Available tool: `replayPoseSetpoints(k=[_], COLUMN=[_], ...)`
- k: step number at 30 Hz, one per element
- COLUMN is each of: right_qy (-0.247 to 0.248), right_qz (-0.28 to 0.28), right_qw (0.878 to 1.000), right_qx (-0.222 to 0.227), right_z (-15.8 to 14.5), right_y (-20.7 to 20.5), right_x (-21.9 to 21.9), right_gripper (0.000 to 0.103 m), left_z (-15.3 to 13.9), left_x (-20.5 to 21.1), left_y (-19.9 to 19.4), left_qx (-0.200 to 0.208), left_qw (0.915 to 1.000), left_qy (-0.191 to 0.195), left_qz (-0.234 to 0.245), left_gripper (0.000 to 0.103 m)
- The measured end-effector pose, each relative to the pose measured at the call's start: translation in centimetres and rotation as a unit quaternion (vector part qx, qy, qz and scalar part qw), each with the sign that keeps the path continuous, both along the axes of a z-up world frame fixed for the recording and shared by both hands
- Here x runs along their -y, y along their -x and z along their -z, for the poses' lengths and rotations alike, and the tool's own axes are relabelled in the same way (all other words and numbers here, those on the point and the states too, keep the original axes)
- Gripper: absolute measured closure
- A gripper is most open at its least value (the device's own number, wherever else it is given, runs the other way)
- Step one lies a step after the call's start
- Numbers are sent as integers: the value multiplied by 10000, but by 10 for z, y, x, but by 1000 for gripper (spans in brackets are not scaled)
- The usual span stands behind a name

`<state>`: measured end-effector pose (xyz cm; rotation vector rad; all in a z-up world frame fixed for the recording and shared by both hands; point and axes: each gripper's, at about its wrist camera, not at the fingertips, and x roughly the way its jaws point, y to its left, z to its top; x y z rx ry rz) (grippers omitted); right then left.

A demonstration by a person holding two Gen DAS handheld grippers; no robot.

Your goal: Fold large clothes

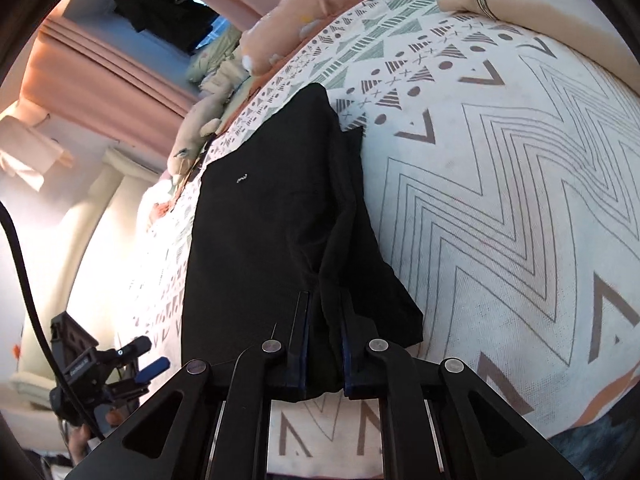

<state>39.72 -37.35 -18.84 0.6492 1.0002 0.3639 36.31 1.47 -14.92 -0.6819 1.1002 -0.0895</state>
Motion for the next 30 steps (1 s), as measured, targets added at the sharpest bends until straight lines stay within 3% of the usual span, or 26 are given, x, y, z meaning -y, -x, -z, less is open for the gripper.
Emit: replayPoseSetpoints(k=[8,12,17,20,22,30], right_qy=[-58,-231,-336,-14,252,455], right_qz=[-77,-54,12,-43,-7,-3], right_qw=[9996,9997,9990,9997,9996,9987], right_qx=[278,68,-302,-260,-106,209], right_z=[-27,-11,20,10,-4,-37], right_y=[0,0,1,0,-1,-43], right_x=[3,10,17,17,19,30], right_gripper=[92,92,91,78,64,62], left_z=[17,23,32,34,33,29], left_x=[15,22,27,26,24,19], left_y=[-12,-16,-19,-21,-23,-43], left_qx=[-106,-184,-247,-248,-220,-124], left_qw=[9997,9992,9987,9987,9989,9995], left_qy=[75,88,82,106,76,-12], left_qz=[214,348,448,440,400,295], left_gripper=[34,40,40,40,40,40])
